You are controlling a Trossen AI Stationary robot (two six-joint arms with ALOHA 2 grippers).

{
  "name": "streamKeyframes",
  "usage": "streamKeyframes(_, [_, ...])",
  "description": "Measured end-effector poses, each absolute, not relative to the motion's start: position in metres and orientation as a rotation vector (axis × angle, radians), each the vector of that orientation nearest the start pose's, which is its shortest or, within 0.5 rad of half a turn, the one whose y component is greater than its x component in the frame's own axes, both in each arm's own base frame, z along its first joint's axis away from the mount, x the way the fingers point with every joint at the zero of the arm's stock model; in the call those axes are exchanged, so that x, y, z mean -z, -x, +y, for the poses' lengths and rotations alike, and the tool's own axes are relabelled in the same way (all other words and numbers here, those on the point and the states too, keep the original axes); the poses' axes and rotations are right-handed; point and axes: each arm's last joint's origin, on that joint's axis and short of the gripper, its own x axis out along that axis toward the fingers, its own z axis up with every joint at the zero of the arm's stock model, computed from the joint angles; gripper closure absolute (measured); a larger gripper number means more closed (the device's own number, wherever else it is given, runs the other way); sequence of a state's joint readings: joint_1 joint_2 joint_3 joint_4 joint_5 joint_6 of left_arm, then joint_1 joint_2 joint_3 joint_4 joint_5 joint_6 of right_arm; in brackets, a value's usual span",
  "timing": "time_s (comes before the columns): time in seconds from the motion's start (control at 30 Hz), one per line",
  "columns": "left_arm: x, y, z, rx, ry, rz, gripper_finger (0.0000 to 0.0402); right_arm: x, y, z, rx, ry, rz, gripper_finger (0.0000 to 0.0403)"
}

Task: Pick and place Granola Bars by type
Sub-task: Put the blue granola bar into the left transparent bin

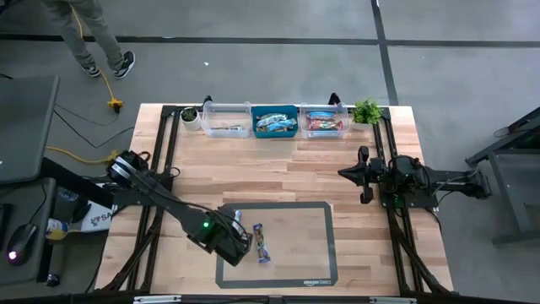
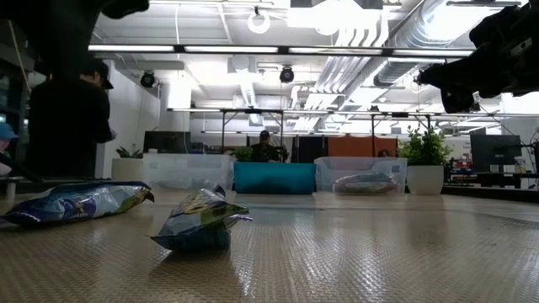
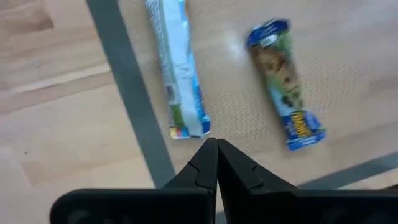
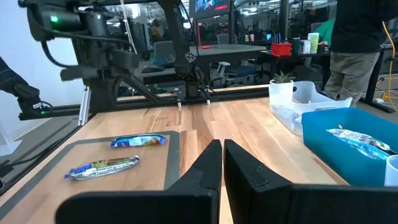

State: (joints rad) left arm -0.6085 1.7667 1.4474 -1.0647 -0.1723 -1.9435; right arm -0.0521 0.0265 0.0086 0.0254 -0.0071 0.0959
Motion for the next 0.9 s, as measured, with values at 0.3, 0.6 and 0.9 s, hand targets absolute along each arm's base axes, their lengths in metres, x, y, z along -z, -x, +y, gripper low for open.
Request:
streamKeyframes(0.3, [-0.235,-0.287,-0.194,-0.941,1.093,1.1,0.0298,-0.167,-0.099,-0.005,0.044,-0.096,-0.009,0.0403])
streamKeyframes(0.6, [-0.229,-0.299,-0.176,-1.005,1.089,1.09,0.0216,-0.167,-0.099,-0.005,0.044,-0.096,-0.01,0.0403])
streamKeyframes(0.9, [-0.217,-0.316,-0.156,-1.007,1.065,1.142,0.0213,-0.166,-0.099,-0.005,0.044,-0.096,-0.004,0.0403])
